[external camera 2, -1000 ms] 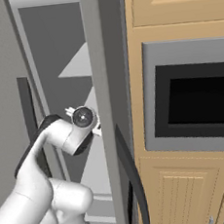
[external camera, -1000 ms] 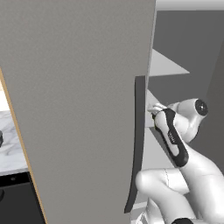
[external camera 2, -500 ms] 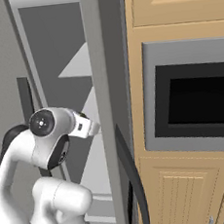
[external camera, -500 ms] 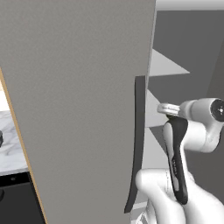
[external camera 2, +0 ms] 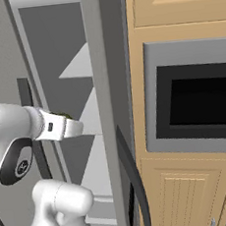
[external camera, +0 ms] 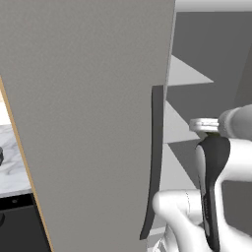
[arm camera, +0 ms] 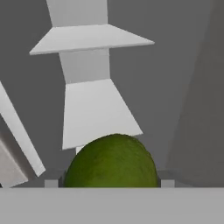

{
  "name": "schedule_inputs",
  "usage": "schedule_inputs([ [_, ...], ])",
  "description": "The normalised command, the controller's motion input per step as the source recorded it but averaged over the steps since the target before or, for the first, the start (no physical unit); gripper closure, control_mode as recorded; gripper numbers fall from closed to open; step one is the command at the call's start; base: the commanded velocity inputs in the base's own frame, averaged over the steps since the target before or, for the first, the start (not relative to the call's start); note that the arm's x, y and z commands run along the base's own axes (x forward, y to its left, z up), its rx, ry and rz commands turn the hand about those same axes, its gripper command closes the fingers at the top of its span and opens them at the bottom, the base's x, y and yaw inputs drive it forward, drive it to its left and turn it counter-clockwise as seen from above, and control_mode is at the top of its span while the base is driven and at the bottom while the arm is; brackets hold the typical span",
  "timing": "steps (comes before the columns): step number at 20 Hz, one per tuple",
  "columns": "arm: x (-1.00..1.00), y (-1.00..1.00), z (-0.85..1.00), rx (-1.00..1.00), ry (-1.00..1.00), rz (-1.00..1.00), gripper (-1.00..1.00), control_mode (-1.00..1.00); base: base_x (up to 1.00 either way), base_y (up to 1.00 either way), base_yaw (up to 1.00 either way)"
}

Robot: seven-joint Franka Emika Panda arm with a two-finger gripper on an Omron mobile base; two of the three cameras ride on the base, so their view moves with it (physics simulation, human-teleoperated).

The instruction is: Take the lime and squash out of the freezer and place them in the tupperware container on the counter. Then put the tupperware containing the vegetables back in the freezer.

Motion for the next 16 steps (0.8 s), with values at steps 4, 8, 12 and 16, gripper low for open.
schedule_inputs([
  [4,-0.51,0.45,0.0,-0.06,0.04,0.0,1.0,-1.0,0.0,0.0,0.0],
  [8,-0.35,0.16,0.0,0.0,0.14,0.0,1.0,-1.0,0.0,0.0,0.0],
  [12,-0.28,0.13,-0.02,0.0,0.16,0.0,1.0,-1.0,0.0,0.0,0.0],
  [16,-0.1,0.06,-0.02,0.0,0.03,0.0,1.0,1.0,-0.6,0.23,0.0],
])
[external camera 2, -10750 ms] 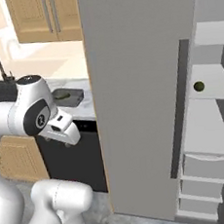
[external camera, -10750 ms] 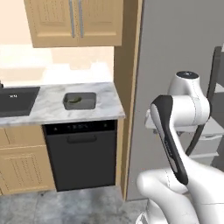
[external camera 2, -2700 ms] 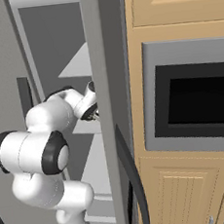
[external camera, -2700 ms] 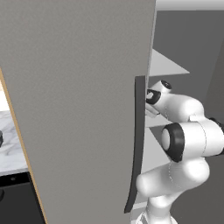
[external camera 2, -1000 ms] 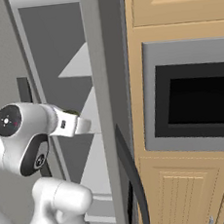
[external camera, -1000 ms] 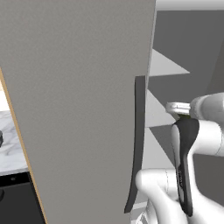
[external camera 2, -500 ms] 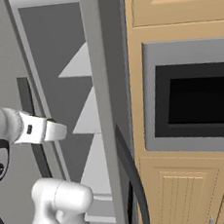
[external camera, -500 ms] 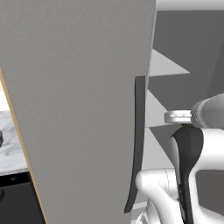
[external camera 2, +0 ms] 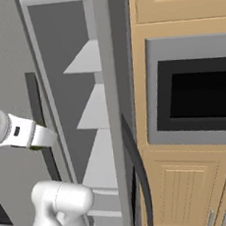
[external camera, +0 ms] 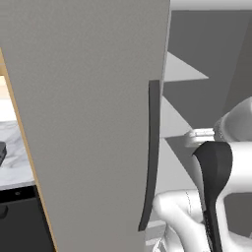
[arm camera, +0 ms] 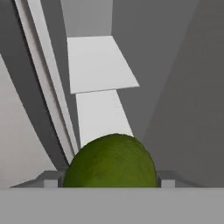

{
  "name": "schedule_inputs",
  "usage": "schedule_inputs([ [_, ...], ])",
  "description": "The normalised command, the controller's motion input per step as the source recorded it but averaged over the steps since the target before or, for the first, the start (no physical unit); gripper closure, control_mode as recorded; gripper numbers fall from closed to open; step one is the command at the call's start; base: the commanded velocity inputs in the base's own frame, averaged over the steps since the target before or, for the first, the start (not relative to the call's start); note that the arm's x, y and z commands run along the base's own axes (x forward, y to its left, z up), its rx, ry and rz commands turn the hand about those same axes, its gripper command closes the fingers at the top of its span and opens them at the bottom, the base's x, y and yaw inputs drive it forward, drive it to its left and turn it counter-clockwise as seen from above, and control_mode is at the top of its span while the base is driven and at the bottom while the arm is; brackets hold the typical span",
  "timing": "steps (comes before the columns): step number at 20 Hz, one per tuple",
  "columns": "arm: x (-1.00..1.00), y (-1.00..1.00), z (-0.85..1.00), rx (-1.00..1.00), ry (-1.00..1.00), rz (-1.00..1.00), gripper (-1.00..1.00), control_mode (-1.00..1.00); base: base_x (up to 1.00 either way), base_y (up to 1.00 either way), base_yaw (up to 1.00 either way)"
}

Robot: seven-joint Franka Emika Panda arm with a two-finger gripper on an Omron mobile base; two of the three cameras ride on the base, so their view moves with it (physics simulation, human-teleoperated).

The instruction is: Take the lime and squash out of the freezer and place them in the tupperware container on the counter. Then put the tupperware containing the vegetables back in the freezer.

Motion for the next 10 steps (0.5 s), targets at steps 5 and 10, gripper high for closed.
schedule_inputs([
  [5,0.0,0.0,0.0,0.0,0.0,0.0,1.0,1.0,-0.93,0.77,0.0],
  [10,0.0,0.0,0.0,0.0,0.0,0.0,1.0,1.0,-0.54,1.0,0.0],
])
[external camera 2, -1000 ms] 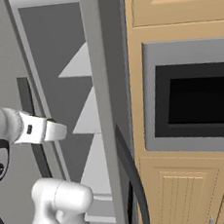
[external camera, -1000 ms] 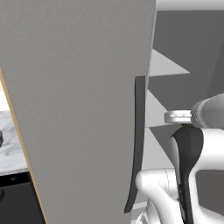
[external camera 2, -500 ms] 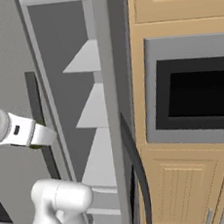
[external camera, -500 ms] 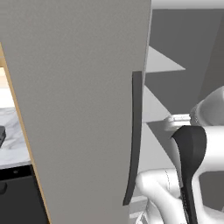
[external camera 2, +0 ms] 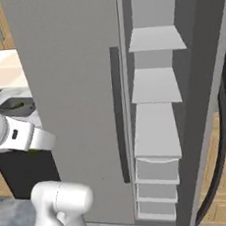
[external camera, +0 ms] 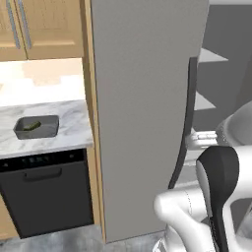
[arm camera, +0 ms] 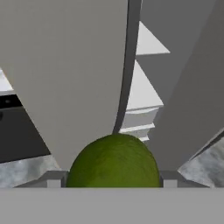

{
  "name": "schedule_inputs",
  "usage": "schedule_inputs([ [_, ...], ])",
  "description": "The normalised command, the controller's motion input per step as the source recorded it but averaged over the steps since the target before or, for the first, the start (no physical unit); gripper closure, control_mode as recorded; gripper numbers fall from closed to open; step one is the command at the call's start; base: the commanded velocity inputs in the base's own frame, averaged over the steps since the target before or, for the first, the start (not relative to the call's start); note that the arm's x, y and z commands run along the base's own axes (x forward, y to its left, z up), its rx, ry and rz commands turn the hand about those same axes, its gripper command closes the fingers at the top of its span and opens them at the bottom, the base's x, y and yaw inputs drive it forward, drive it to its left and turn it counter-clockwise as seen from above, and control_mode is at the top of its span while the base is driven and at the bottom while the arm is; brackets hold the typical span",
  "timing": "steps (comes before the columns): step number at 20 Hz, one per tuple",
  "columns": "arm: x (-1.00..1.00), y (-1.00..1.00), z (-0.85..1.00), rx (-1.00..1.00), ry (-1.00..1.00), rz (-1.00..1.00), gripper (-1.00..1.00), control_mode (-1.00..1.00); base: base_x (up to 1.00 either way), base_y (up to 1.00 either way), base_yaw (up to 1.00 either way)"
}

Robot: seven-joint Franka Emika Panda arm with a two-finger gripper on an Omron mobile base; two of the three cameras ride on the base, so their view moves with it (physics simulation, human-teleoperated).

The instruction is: Take the lime and squash out of the freezer and place them in the tupperware container on the counter. Then put the tupperware containing the vegetables back in the freezer.

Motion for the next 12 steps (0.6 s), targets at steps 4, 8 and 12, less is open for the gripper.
schedule_inputs([
  [4,0.0,0.0,0.0,0.0,0.0,0.0,1.0,1.0,0.0,1.0,0.0],
  [8,0.0,0.0,0.0,0.0,0.0,0.0,1.0,1.0,0.32,1.0,0.0],
  [12,0.0,0.0,0.0,0.0,0.0,0.0,1.0,1.0,0.57,1.0,0.0],
])
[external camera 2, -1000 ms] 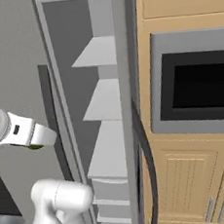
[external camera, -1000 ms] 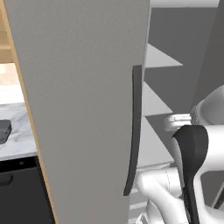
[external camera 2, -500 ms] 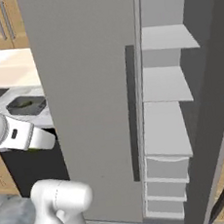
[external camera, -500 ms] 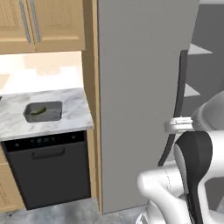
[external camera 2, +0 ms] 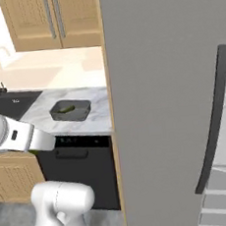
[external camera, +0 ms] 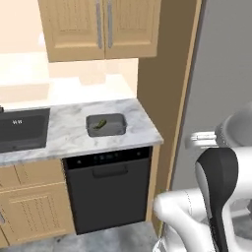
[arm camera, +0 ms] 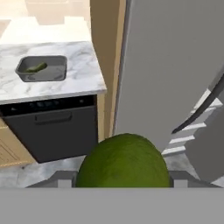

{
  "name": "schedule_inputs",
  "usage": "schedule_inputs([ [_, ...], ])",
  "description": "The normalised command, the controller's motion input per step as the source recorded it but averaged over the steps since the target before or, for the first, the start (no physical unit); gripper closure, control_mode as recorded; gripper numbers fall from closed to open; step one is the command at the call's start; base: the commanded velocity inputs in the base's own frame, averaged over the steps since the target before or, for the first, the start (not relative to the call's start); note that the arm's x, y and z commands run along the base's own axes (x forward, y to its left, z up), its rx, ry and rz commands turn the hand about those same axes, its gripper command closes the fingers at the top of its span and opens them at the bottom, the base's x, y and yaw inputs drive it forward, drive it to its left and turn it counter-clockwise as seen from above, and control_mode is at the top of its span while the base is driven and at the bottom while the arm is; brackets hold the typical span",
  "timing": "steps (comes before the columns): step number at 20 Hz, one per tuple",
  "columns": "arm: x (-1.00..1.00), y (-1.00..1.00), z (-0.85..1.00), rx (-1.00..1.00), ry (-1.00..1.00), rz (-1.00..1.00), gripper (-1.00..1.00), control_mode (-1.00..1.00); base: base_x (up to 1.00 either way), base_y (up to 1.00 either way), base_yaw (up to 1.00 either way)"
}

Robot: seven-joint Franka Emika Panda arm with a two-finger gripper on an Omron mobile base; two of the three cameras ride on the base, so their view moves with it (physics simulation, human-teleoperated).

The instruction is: Take the lime and squash out of the freezer and place them in the tupperware container on the counter. Then put the tupperware containing the vegetables back in the freezer.

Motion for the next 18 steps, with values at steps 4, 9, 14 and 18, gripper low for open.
schedule_inputs([
  [4,0.0,0.0,0.0,0.0,0.0,0.0,1.0,1.0,0.65,1.0,0.0],
  [9,0.0,0.0,0.0,0.0,0.0,0.0,1.0,1.0,0.68,0.63,0.0],
  [14,0.0,0.0,0.0,0.0,0.0,0.0,1.0,1.0,0.8,0.02,0.0],
  [18,0.43,-0.21,-0.11,0.01,0.04,0.0,1.0,-1.0,0.42,-0.14,0.0],
])
